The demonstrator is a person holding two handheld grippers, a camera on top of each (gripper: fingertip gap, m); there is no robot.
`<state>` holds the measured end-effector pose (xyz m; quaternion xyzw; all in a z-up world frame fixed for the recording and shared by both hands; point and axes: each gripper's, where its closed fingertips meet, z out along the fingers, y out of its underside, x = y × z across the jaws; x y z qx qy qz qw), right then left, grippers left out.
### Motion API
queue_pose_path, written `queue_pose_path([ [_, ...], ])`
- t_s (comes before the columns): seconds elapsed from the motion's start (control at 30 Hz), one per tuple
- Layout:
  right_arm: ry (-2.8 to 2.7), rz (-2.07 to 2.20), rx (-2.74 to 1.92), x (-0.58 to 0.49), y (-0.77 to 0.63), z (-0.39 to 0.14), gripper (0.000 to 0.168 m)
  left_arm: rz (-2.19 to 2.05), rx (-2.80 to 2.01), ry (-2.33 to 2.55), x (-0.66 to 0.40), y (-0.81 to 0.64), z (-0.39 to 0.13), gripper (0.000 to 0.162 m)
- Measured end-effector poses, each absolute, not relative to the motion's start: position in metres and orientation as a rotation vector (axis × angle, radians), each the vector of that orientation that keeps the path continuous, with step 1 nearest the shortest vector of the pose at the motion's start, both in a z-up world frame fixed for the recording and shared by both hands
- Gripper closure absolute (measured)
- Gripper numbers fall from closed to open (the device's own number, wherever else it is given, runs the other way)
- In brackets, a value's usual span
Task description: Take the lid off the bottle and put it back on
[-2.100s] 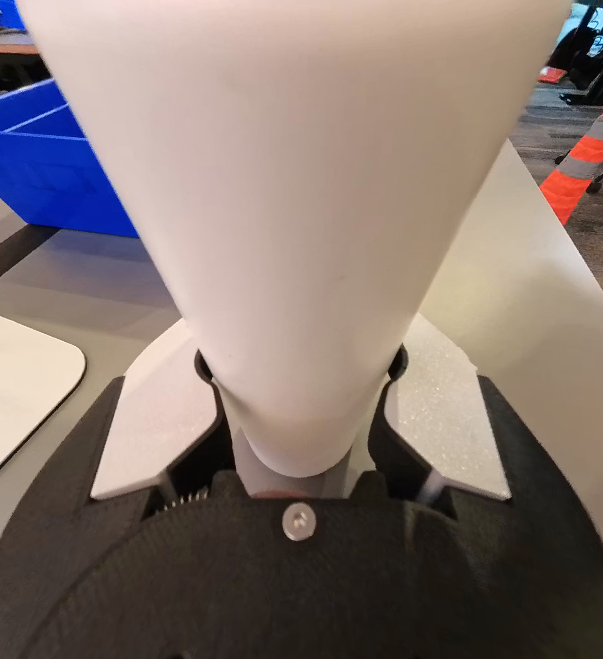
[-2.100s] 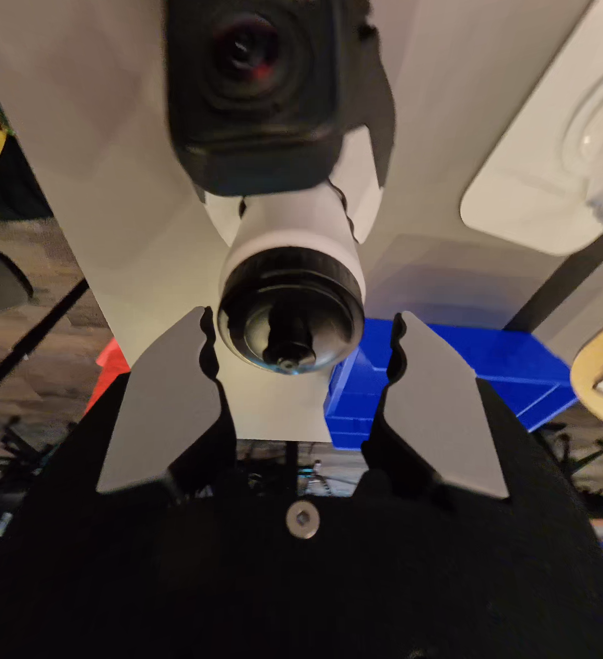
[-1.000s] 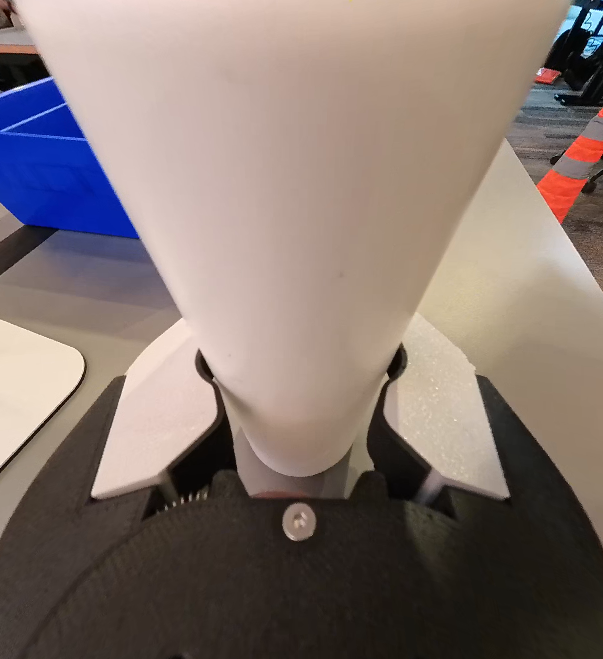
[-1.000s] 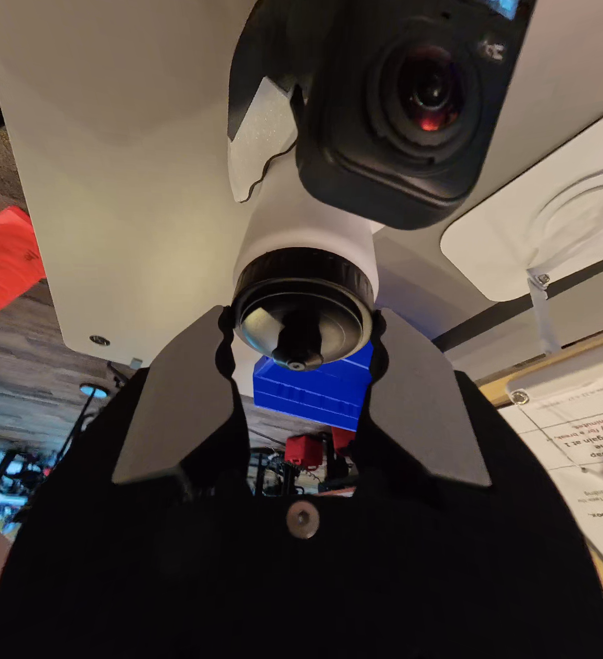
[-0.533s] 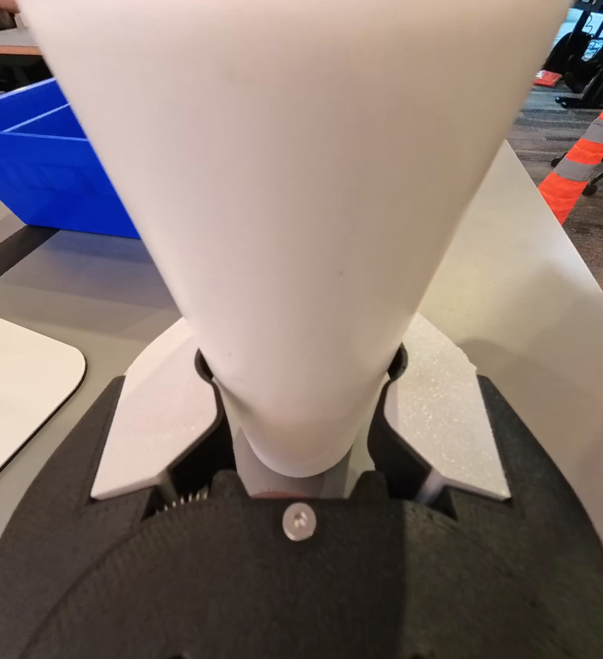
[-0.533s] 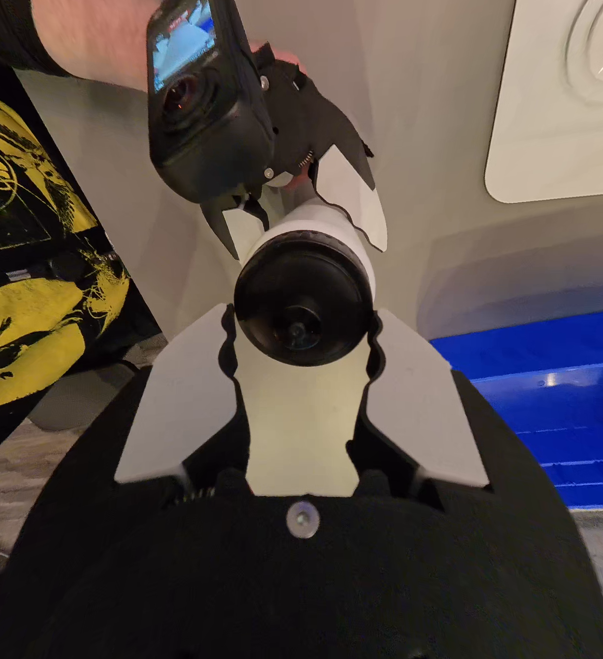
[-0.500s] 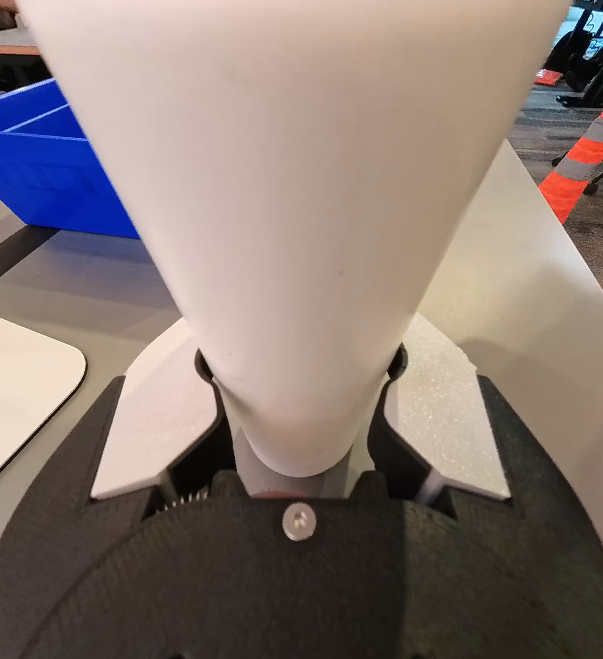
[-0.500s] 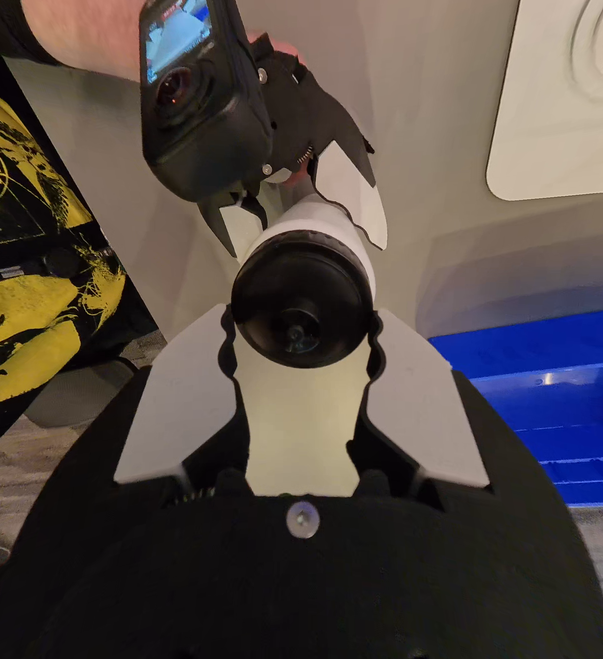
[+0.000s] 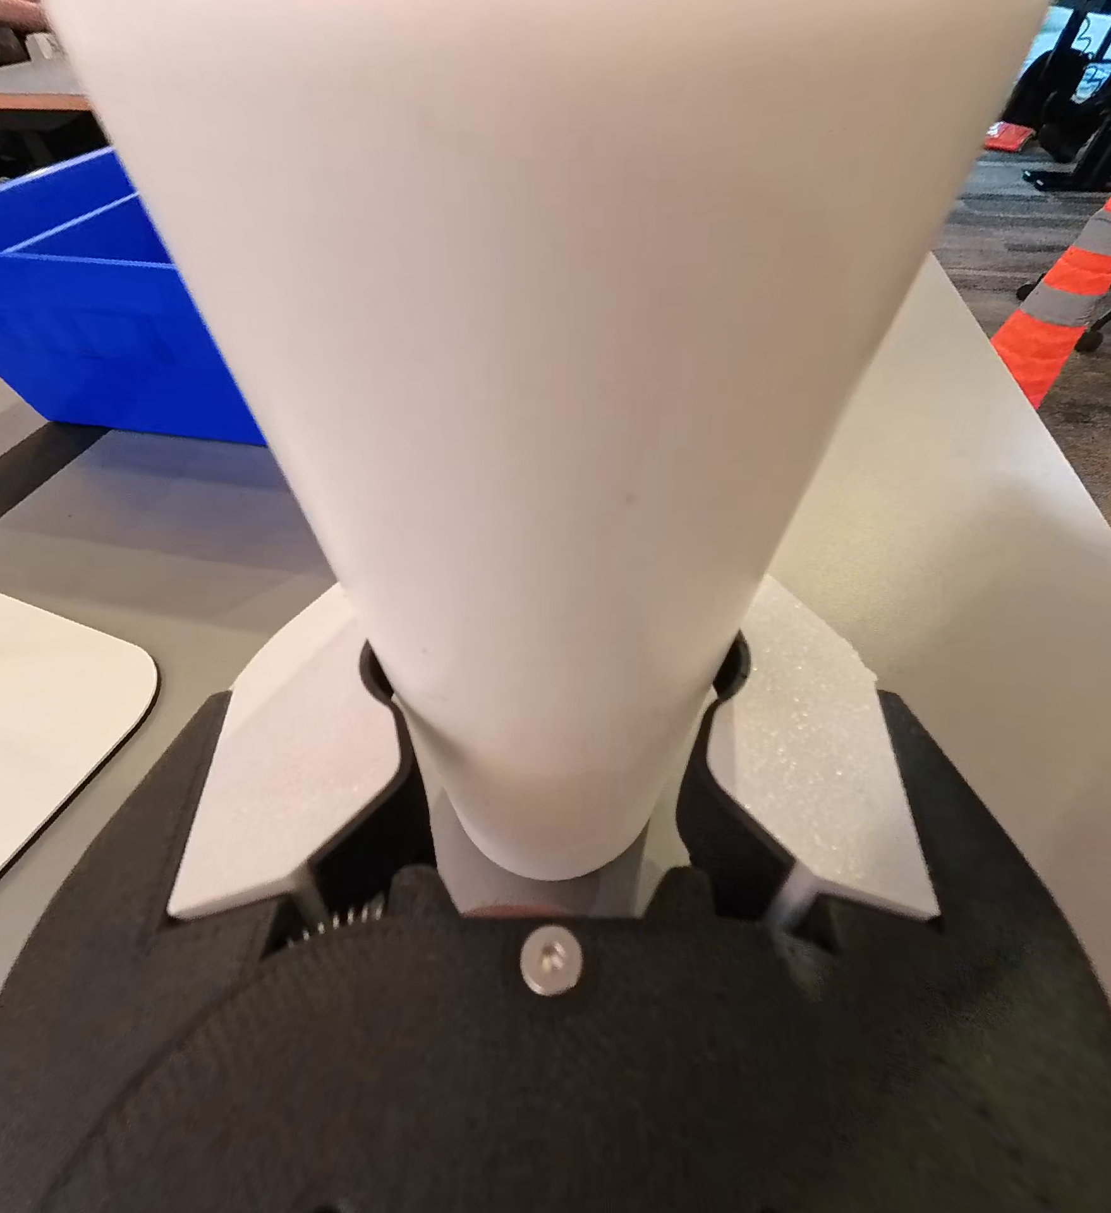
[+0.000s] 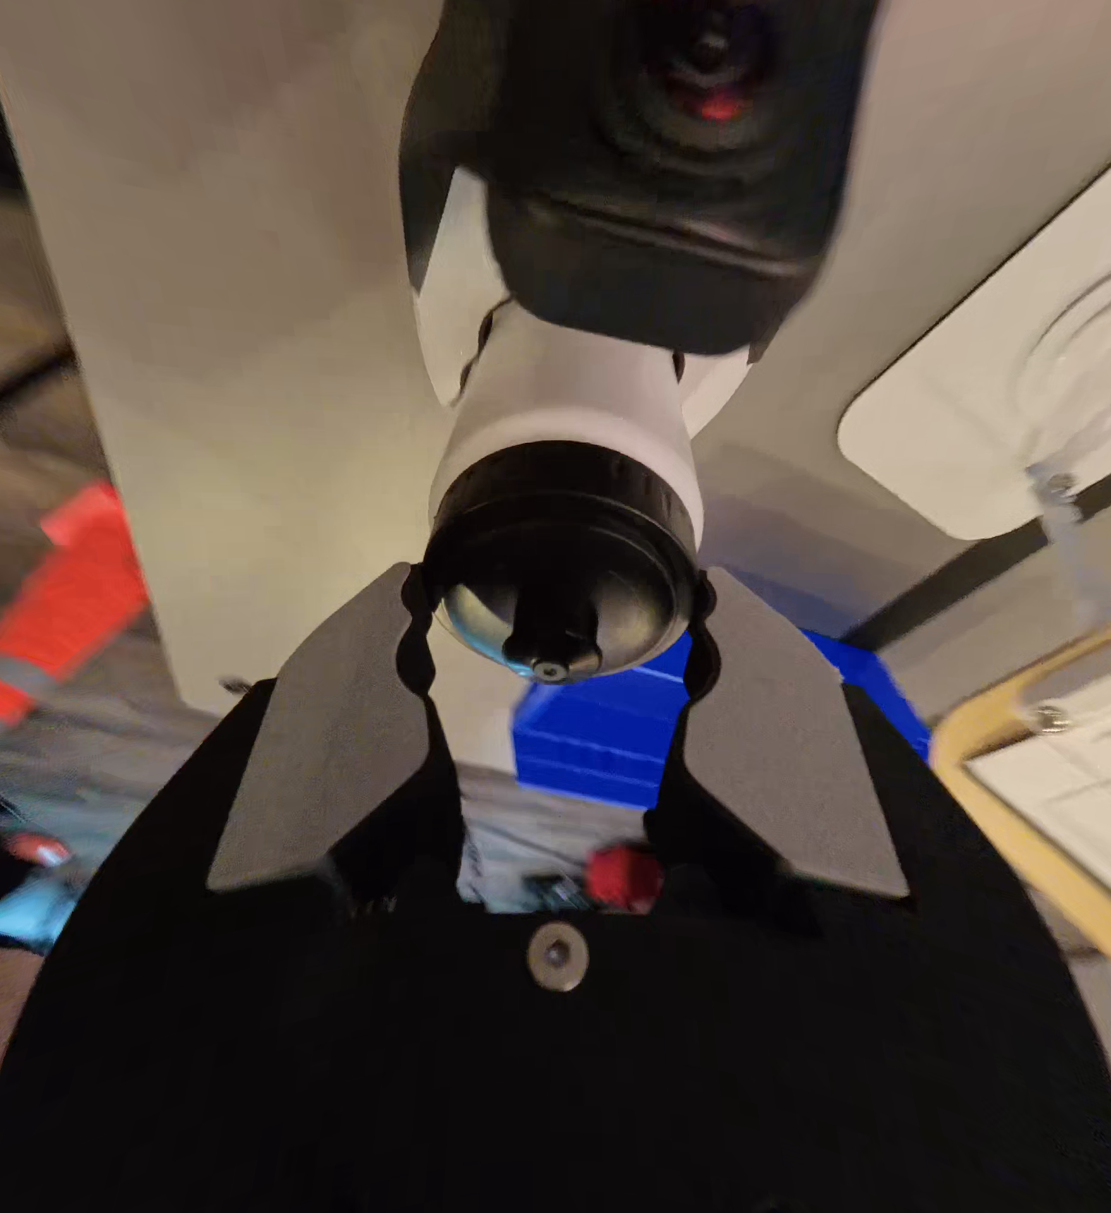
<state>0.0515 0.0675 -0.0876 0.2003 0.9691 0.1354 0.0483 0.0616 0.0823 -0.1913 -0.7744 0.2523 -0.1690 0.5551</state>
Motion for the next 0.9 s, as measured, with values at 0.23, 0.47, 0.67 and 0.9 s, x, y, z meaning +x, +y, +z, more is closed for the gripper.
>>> queue_pose_path([
  [0.23,2.934,0.890,0.260,0.045,0.076,-0.083,0.092,-0.413,-1.828,0.586,0.060,0.082,-0.191,0.065],
  [0.47,3.028,0.371,0.954,0.039,0.072,-0.080,0.076,-0.416,-1.826,0.582,0.060,0.082,-0.191,0.065],
  [0.67,2.744,-0.238,1.612,0.037,0.061,-0.076,0.084,-0.413,-1.827,0.583,0.061,0.083,-0.191,0.065],
  [0.9,2.710,-0.282,1.671,0.042,0.054,-0.086,0.094,-0.414,-1.825,0.581,0.061,0.083,-0.191,0.065],
])
